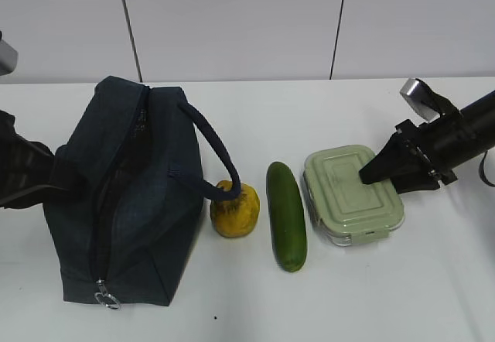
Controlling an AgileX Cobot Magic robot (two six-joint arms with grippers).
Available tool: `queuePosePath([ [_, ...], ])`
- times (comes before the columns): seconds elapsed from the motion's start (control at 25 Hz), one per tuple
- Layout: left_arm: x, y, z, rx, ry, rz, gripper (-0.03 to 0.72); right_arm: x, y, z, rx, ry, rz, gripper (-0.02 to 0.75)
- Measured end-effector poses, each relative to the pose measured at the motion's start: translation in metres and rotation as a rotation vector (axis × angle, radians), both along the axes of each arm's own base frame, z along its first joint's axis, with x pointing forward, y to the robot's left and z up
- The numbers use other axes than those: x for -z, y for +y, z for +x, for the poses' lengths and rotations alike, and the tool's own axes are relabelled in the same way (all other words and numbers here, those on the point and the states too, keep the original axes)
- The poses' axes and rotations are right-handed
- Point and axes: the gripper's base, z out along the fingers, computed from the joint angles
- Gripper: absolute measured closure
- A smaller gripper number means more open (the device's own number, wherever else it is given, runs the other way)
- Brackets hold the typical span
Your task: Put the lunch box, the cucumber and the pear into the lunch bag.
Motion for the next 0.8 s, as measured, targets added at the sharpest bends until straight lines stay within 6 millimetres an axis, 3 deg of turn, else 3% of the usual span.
queuePosePath([
  [0.8,0.0001,0.0002,0.0000,0.002,-0.002,0.005,0.706,-0.0071,0.0005,0.0043,0.038,-0.058,0.010,0.343],
])
